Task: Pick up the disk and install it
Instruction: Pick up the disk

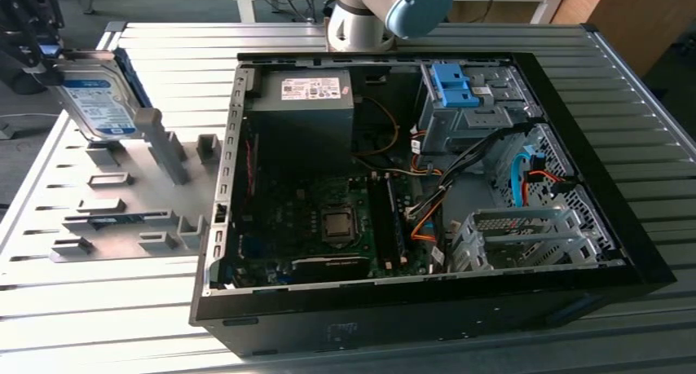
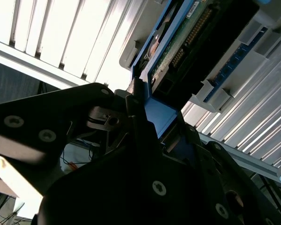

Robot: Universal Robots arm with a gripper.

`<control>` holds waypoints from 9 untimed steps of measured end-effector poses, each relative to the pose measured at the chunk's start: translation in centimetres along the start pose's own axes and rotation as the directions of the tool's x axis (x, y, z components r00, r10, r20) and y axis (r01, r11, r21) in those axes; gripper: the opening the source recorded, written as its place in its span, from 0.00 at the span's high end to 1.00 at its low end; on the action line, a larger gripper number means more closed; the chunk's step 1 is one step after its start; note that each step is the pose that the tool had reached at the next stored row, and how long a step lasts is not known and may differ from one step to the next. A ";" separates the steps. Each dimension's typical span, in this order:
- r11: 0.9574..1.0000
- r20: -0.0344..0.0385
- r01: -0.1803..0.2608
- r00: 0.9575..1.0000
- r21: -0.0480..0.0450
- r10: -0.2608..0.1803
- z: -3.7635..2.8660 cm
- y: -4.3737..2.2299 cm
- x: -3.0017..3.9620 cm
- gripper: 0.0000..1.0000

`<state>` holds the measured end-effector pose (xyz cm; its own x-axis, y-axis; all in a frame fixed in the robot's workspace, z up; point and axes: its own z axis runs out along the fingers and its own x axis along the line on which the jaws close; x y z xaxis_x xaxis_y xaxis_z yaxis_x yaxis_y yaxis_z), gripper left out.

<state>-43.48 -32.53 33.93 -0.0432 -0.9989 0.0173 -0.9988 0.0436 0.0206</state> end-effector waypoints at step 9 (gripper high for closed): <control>1.000 0.000 0.000 1.000 0.000 0.000 -0.22 0.00 0.00 0.63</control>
<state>-43.48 -32.54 34.15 -0.0432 -0.9989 0.0174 -0.9988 0.0436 0.0208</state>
